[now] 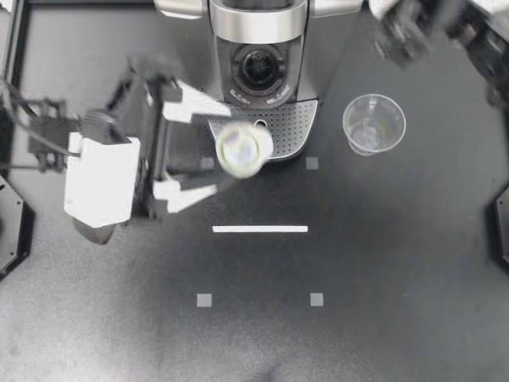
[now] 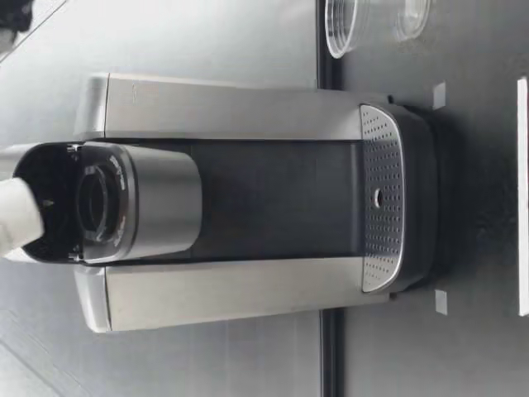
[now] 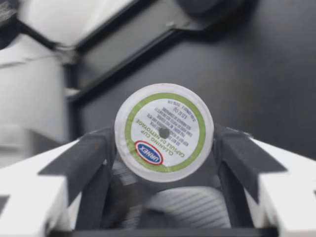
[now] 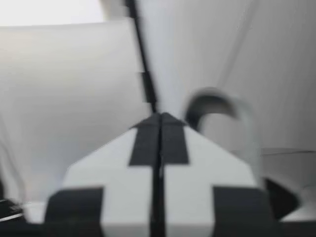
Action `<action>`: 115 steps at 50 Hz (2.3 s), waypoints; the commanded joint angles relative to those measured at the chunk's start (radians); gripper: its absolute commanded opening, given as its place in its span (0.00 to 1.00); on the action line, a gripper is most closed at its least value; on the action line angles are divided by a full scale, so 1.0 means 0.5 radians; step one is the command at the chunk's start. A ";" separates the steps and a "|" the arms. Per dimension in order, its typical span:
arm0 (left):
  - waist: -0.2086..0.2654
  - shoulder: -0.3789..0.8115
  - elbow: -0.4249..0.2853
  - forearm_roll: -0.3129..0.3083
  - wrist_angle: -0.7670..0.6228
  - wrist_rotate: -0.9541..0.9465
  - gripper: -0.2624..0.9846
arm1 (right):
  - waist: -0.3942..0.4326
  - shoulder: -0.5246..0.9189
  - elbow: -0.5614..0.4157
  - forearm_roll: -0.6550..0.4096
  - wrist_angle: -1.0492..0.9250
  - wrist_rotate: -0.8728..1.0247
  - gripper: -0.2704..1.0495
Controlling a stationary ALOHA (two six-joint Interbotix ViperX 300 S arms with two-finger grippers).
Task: Place the coffee capsule inside the capsule container, then place the cup onto the center of the cup tray, then push the 'Hot Water' and 'Travel Mug' buttons.
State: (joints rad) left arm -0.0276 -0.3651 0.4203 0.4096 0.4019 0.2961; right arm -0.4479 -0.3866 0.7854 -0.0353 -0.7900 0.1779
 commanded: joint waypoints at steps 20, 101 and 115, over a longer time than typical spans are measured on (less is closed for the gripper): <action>0.021 0.132 -0.242 0.561 0.368 -0.009 0.63 | 0.049 -0.368 0.206 0.000 0.043 -0.003 0.26; 0.095 0.383 -0.298 1.154 0.629 -0.574 0.80 | 0.049 -0.390 0.245 -0.003 0.040 -0.012 0.26; 0.043 0.341 -0.291 1.181 0.583 -0.620 0.80 | 0.049 -0.380 0.245 -0.003 0.037 -0.012 0.26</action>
State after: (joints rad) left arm -0.0107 -0.1549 0.2961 0.9833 0.6995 -0.0123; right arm -0.4264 -0.5737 0.9189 -0.0353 -0.7655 0.1703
